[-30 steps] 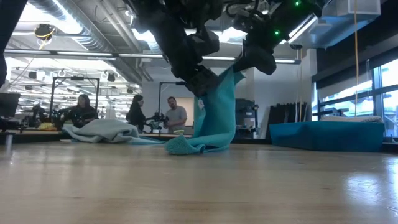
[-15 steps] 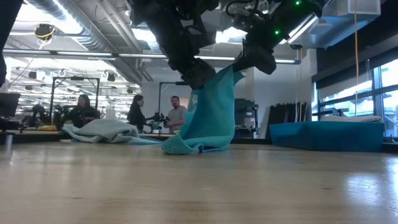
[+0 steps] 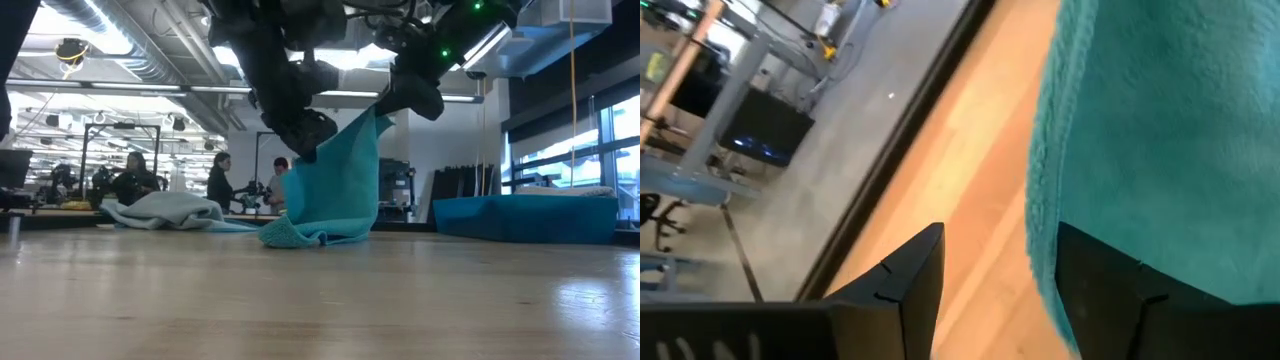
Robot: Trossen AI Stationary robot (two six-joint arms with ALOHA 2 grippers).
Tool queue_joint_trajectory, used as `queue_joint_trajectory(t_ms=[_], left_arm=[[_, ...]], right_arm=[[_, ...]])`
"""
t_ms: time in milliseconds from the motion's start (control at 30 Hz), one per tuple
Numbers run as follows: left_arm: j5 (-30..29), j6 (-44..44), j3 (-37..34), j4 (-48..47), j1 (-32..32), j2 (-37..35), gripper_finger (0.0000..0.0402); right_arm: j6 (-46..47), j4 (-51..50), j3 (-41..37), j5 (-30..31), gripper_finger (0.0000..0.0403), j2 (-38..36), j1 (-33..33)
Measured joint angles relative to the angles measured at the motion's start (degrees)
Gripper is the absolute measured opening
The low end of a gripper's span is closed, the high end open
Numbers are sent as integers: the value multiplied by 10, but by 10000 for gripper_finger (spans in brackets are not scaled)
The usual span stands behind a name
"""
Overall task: Fold microfiber towels
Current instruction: Fold the blue microfiber cloth
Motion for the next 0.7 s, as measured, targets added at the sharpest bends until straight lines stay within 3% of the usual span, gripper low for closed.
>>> queue_joint_trajectory(t_ms=[533,700], left_arm=[[43,-23,0,-68,4,0,174],[81,-52,0,-79,4,0,174]], right_arm=[[-1,-1,0,0,6,0,0],[-1,-1,0,0,6,0,0]])
